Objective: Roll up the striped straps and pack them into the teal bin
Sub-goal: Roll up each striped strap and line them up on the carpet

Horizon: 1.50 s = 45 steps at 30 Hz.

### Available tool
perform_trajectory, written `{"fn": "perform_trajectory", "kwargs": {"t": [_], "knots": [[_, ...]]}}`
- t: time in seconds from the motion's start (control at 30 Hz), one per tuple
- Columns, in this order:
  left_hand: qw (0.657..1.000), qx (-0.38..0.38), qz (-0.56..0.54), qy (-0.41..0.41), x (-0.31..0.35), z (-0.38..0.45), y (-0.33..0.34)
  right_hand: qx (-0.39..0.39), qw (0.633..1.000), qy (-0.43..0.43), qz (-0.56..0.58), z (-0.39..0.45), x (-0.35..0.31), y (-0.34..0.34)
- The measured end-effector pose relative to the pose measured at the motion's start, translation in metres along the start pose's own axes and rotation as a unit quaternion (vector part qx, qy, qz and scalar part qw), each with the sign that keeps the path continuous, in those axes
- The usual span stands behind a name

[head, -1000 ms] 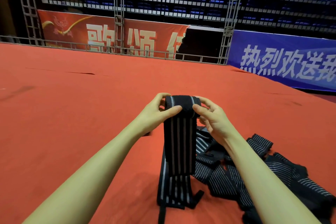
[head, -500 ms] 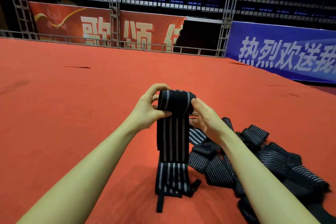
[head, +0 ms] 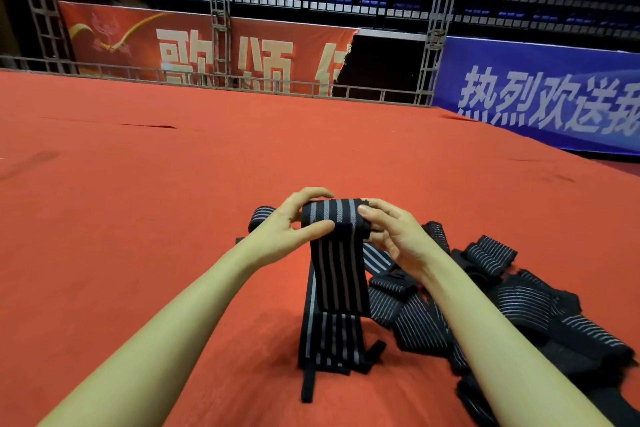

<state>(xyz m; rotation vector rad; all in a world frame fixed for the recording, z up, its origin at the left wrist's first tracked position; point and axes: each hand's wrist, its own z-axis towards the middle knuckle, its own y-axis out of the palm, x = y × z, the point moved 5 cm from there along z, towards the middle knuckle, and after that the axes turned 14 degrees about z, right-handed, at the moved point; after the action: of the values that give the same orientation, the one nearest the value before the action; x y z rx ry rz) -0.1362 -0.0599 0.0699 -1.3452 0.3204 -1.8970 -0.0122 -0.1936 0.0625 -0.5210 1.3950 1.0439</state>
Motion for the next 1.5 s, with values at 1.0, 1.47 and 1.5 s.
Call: {"fn": "perform_trajectory", "kwargs": {"t": [1.0,1.47,1.5], "knots": [[0.978,0.185,0.095,0.023,-0.026,-0.025,-0.009,0.021,1.0,0.005,-0.009,0.009,0.049,0.005],[0.958,0.227,0.164,-0.07,-0.085,-0.061,0.016,0.137,0.989,0.003,-0.056,0.038,0.1,0.021],[0.956,0.23,0.162,-0.083,-0.092,-0.063,0.017,0.131,0.989,0.007,-0.061,0.041,0.107,0.024]]}}
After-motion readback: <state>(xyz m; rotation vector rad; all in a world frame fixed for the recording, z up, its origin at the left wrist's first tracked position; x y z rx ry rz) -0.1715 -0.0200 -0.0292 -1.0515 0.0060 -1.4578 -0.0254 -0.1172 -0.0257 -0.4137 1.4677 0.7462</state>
